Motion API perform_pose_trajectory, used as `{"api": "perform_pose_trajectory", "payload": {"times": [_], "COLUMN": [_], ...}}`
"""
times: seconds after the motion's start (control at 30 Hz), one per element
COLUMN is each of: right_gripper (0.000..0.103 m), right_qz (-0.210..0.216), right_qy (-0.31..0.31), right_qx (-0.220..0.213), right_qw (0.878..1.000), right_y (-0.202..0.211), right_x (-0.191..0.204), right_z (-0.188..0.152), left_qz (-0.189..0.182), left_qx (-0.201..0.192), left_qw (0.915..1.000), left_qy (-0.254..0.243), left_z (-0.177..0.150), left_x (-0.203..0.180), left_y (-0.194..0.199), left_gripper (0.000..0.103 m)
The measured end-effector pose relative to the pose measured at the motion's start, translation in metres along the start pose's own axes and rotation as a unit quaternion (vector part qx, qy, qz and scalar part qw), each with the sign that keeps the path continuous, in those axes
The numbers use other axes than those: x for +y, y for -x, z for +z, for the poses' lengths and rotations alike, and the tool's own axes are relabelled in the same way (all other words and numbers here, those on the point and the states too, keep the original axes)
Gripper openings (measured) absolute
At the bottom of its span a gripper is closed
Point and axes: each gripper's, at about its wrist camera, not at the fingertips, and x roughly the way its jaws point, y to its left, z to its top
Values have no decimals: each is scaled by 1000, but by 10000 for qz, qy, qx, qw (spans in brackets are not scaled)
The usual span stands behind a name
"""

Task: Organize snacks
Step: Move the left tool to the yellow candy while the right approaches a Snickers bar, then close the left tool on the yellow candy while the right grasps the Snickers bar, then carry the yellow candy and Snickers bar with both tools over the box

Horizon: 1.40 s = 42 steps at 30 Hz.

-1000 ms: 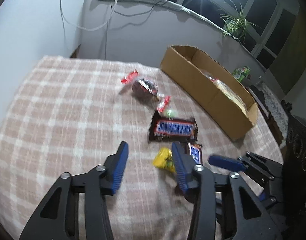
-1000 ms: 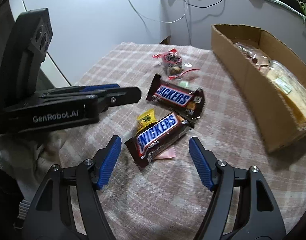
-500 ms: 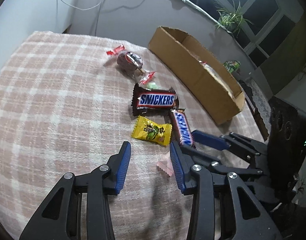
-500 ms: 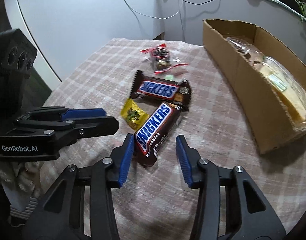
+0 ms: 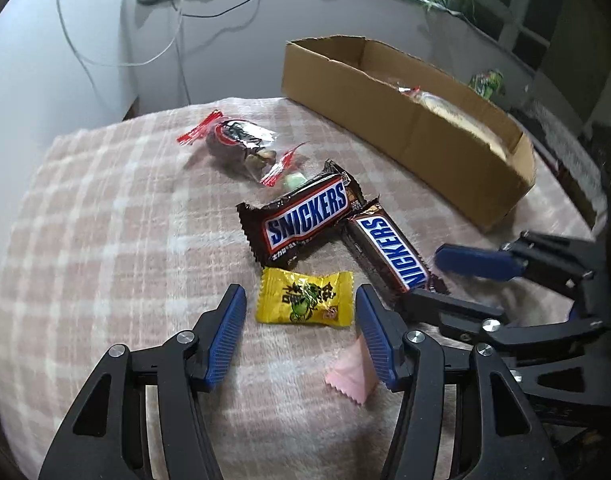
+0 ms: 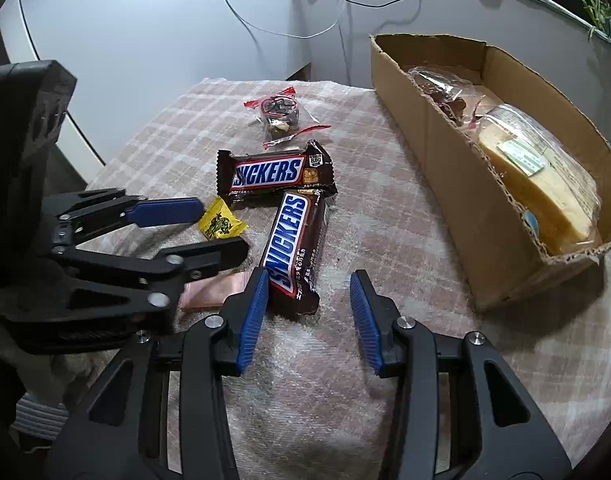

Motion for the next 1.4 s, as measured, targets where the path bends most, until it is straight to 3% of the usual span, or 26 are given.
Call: {"api": "perform_pose_trajectory", "payload": {"times": [0.1, 0.4, 0.5, 0.53, 0.67, 0.93, 1.07, 1.23, 1.4], "right_gripper": [44, 44, 49, 56, 61, 61, 42, 30, 26], "right_qz": [10, 143, 162, 146, 148, 56, 56, 163, 240], "right_qy": [7, -125, -95, -95, -227, -282, -192, -226, -313], "right_qx": [-37, -33, -19, -27, -37, -58, -96, -140, -162], "right_qw": [10000, 9998, 9998, 9998, 9996, 9996, 9998, 9995, 9991], "right_y": [3, -3, -7, -8, -13, -22, -25, -22, -17], "right_x": [-2, -3, 4, 6, 5, 9, 13, 12, 7], "right_z": [1, 12, 15, 16, 20, 28, 31, 30, 27], "left_qz": [26, 42, 20, 42, 50, 58, 38, 3, -26], "left_qx": [-17, -82, -99, -112, -140, -185, -214, -241, -286], "left_qw": [9999, 9995, 9996, 9996, 9998, 9998, 9996, 9994, 9991], "left_qy": [-143, -296, -269, -248, -146, 70, 169, 242, 311], "left_z": [1, 3, 1, 0, -3, -12, -14, -16, -17], "left_x": [-1, 2, 6, 7, 13, 27, 31, 33, 35], "left_y": [-3, -1, 1, 2, 6, 14, 18, 21, 25], "left_gripper": [56, 31, 29, 28, 28, 27, 27, 27, 27]}}
